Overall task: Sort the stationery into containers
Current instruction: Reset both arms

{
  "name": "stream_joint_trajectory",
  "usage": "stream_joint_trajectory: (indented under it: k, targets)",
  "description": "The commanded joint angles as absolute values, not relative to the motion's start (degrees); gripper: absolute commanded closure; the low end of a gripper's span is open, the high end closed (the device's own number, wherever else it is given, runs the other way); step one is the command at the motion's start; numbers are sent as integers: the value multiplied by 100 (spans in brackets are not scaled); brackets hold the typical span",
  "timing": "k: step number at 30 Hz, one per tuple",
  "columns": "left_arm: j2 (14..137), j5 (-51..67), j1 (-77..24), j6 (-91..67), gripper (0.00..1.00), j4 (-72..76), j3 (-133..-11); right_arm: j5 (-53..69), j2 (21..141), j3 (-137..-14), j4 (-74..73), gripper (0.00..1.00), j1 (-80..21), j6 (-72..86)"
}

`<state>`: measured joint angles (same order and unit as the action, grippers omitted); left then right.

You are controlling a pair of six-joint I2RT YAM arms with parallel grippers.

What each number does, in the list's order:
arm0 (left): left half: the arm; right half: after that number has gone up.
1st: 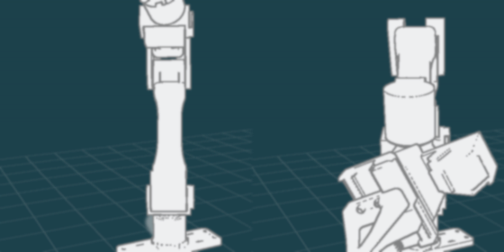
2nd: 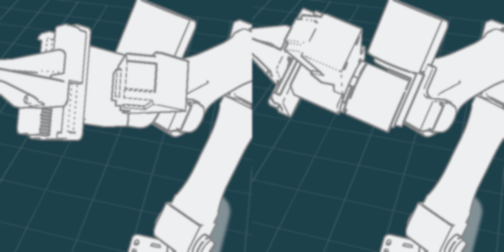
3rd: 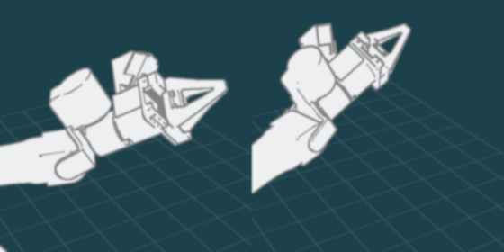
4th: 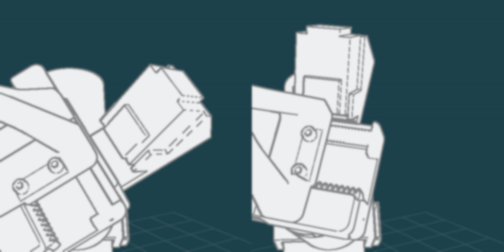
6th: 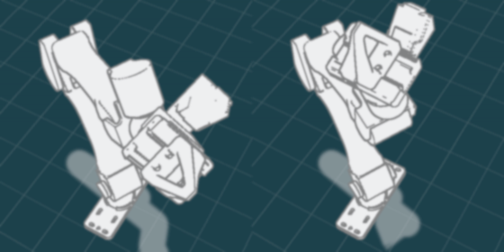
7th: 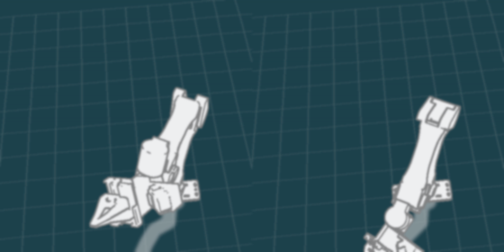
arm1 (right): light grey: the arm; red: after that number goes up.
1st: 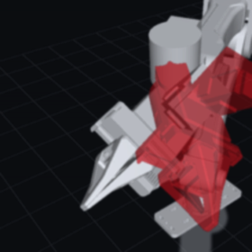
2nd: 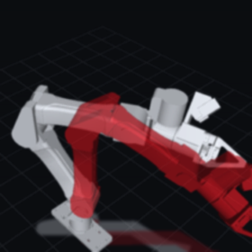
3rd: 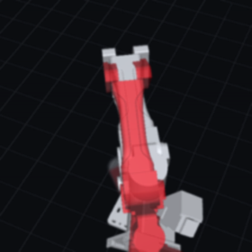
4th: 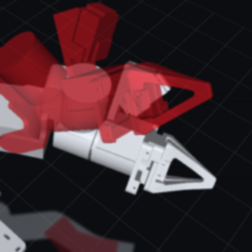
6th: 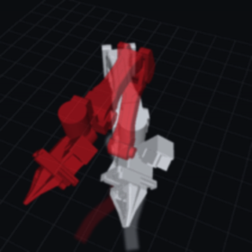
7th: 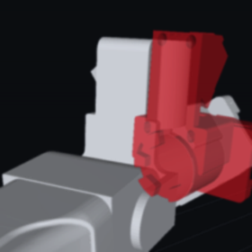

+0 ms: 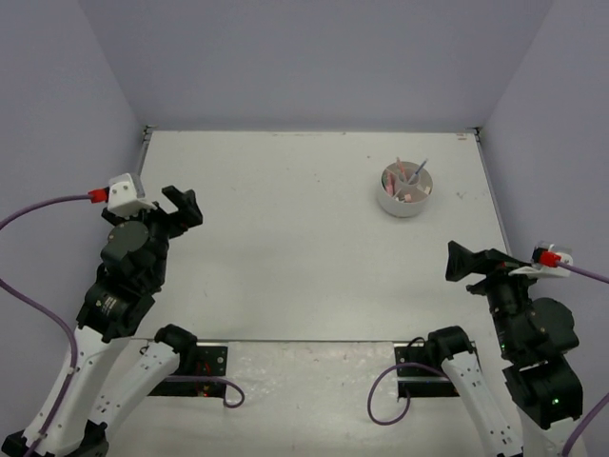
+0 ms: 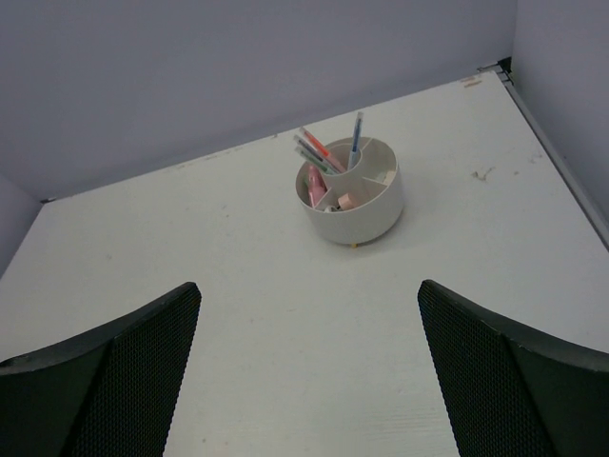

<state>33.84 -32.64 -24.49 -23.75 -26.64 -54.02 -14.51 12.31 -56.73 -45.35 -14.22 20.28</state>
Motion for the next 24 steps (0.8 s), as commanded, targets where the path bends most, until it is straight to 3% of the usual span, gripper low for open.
stream_joint_trajectory:
  k: [1,24]
  targets:
    - [3417,-3184,-2417,-1889,0,-3036,-5108,-1450,1283,-5458,-4524,1,-1427,1893]
    - [3041,-3124,-2408,-1556,0,-2535,-4540,-1385,1691,-5480,-4364,1,-1428,1832]
